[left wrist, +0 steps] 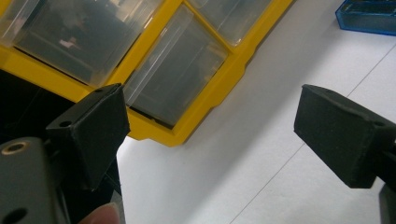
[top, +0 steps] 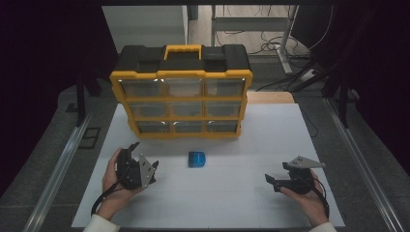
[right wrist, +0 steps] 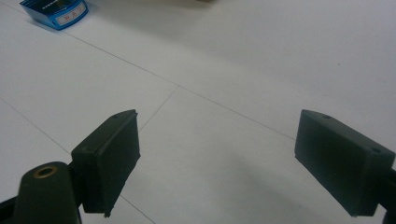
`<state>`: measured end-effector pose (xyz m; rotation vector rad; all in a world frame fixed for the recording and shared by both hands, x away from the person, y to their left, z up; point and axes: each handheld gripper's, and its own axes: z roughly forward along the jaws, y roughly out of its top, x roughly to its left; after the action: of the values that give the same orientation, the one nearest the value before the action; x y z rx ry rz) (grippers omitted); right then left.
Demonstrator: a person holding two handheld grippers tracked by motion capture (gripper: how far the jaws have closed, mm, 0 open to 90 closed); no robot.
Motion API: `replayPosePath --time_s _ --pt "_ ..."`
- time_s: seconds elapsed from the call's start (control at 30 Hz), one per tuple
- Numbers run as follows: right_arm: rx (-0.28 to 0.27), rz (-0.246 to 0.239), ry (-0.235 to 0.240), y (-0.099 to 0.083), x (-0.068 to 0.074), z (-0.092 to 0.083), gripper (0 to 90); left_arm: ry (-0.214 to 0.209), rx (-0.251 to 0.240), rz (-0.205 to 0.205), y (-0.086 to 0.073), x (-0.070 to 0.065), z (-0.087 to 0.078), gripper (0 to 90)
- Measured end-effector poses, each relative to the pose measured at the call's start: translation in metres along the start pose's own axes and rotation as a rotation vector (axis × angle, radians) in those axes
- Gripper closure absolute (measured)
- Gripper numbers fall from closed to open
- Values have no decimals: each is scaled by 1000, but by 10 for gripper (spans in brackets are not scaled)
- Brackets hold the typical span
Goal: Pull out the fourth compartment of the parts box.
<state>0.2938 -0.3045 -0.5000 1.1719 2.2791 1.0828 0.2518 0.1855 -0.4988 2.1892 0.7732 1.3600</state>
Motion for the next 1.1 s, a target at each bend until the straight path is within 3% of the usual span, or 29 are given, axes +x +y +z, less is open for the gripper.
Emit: replayPosePath --time_s 0.4,1.1 --pt "5 -2 0 0 0 1 145 19 -18 33 4 7 5 108" --pt "9 0 -1 0 0 2 145 32 -42 32 11 21 8 110"
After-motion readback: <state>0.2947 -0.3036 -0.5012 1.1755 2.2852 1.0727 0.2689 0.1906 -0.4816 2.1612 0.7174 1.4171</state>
